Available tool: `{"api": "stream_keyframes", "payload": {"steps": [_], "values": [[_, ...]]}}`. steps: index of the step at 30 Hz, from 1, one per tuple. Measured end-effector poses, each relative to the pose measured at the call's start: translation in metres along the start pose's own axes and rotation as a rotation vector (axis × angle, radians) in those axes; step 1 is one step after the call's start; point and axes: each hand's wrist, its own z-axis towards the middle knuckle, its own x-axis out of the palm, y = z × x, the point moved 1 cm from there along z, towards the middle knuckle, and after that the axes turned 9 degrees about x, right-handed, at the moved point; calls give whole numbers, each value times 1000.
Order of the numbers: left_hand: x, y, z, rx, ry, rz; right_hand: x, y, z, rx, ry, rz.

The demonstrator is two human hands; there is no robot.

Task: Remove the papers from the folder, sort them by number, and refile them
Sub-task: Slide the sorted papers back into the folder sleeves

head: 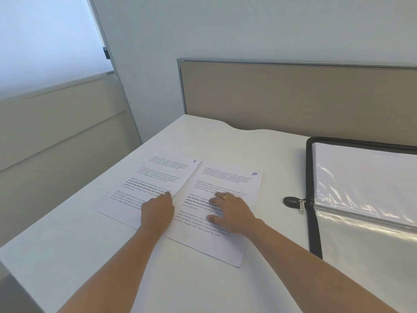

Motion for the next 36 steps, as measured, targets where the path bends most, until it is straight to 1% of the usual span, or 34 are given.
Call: {"api": "stream_keyframes", "payload": {"steps": [1, 3, 5, 7, 10, 12, 15, 18, 20, 23, 26, 29, 31, 33, 36], "values": [[-3, 1, 0, 25, 8, 38, 0, 1, 0, 2, 2, 1], [-8, -1, 0, -57, 147, 80, 1, 2, 1, 7, 5, 3], [-3, 2, 2, -71, 93, 128, 2, 3, 3, 13, 9, 11], [-11, 3, 4, -108, 91, 121, 4, 4, 4, 17, 8, 19], [-21, 3, 11, -154, 36, 35, 6, 8, 7, 19, 8, 46], [-27, 1, 14, -149, -13, -18, 6, 10, 8, 20, -24, 108], [-34, -7, 19, -104, -171, -67, -2, 10, 9, 84, -103, 350], [-47, -22, 24, -66, -166, -86, -20, 6, 5, 178, -169, 639], [-57, -34, 29, -33, -199, -100, -34, 0, -1, 221, -172, 823], [-71, -58, 30, 47, -230, -93, -51, -15, -10, 300, -157, 1086], [-82, -92, 23, 156, -230, -99, -69, -42, -23, 408, -200, 1330], [-86, -128, 13, 280, -206, -116, -86, -76, -45, 505, -238, 1523], [-88, -149, 3, 449, -322, -155, -97, -101, -64, 539, -291, 1617], [-82, -170, -3, 635, -388, -97, -107, -125, -85, 544, -348, 1672], [-77, -206, -10, 812, -355, -62, -113, -159, -120, 530, -411, 1703]]}}
